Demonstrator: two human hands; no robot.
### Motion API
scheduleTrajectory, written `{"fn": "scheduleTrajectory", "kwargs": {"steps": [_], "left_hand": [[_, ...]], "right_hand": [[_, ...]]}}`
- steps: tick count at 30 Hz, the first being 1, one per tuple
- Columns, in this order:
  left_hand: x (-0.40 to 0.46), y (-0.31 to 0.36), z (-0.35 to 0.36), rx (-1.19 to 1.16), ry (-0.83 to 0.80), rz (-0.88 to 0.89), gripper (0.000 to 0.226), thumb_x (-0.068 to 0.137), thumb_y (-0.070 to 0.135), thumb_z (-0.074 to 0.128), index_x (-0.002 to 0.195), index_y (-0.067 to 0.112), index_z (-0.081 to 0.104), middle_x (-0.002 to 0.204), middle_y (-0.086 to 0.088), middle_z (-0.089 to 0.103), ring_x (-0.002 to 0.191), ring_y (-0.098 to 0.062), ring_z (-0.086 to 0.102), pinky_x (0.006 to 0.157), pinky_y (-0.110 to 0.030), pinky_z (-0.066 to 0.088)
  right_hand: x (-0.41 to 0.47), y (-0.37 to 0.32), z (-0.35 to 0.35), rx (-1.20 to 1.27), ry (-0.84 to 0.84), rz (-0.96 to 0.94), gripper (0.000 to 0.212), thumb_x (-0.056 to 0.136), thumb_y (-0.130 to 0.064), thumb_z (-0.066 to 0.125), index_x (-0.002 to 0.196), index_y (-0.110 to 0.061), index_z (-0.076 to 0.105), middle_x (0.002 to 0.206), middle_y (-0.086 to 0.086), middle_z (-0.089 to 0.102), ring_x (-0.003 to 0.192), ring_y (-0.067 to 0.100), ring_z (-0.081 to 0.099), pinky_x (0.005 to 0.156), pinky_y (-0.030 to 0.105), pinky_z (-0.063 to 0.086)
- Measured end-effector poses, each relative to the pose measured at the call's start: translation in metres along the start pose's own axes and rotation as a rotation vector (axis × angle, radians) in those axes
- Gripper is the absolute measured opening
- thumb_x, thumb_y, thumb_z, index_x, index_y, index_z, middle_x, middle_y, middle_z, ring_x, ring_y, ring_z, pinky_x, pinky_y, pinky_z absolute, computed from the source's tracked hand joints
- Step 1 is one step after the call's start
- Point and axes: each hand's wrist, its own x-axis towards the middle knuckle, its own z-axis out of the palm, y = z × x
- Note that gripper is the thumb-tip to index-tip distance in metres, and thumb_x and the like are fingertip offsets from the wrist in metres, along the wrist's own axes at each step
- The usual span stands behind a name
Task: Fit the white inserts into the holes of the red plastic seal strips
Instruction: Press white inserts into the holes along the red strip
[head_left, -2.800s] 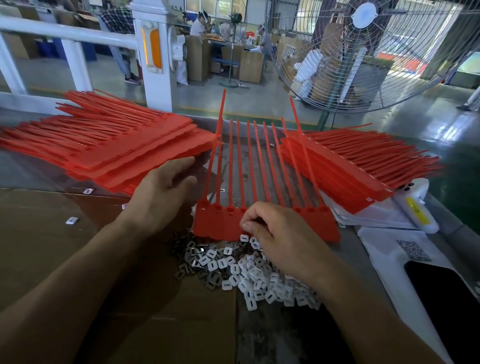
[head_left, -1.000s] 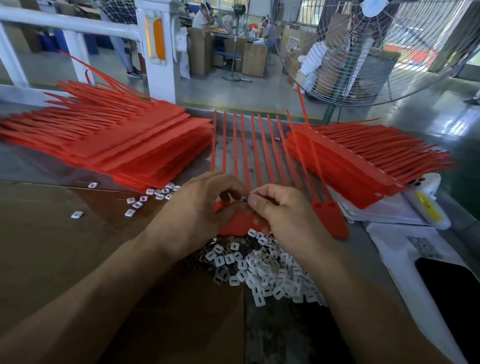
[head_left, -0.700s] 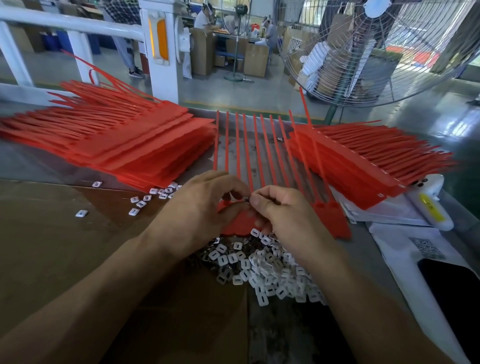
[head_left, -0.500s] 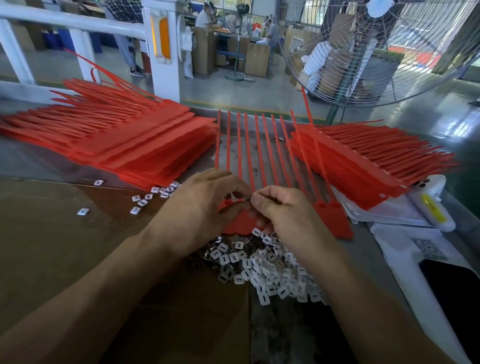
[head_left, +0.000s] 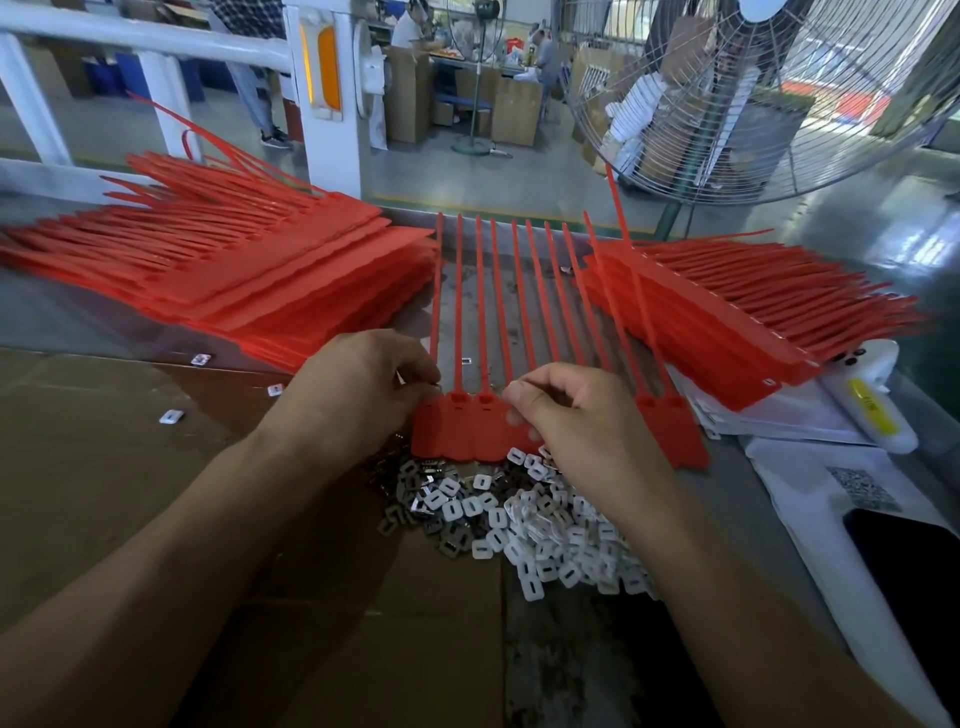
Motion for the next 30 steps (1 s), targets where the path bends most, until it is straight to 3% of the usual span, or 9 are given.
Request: {"fn": "scheduleTrajectory", "kwargs": {"steps": [6,16,30], "left_hand": [[-0.0001,-0.0026,-0.0005,-0.004,-0.01,-0.048,0.01,0.086,0.023,0.077,0.092,0.032,0.078,0.088,0.018,0.068,0.082,0.0,0.062,0.079,-0.035,0.055],[0.0005,-0.0015,-0.0001,-0.037,-0.054,-0.148,0.011,0.086,0.022,0.079,0.092,0.031,0.079,0.091,0.016,0.073,0.087,-0.003,0.065,0.085,-0.033,0.055],[0.0002,-0.0014,-0.0013,-0.101,-0.068,-0.189,0.01,0.085,0.025,0.081,0.092,0.032,0.079,0.089,0.017,0.073,0.087,0.002,0.065,0.086,-0.03,0.055]], "right_hand": [[-0.001,-0.0004,-0.0003,-0.04,-0.014,-0.001,0.017,0.102,-0.037,0.062,0.092,-0.031,0.074,0.085,-0.024,0.073,0.08,-0.011,0.065,0.07,0.016,0.043],[-0.0009,0.0018,0.0015,-0.091,-0.036,-0.003,0.018,0.101,-0.04,0.061,0.091,-0.032,0.073,0.084,-0.018,0.073,0.078,-0.002,0.068,0.066,0.018,0.046],[-0.0003,-0.0008,0.0006,-0.079,-0.005,-0.043,0.014,0.1,-0.035,0.064,0.091,-0.032,0.073,0.085,-0.026,0.072,0.079,-0.008,0.068,0.07,0.018,0.047]]}}
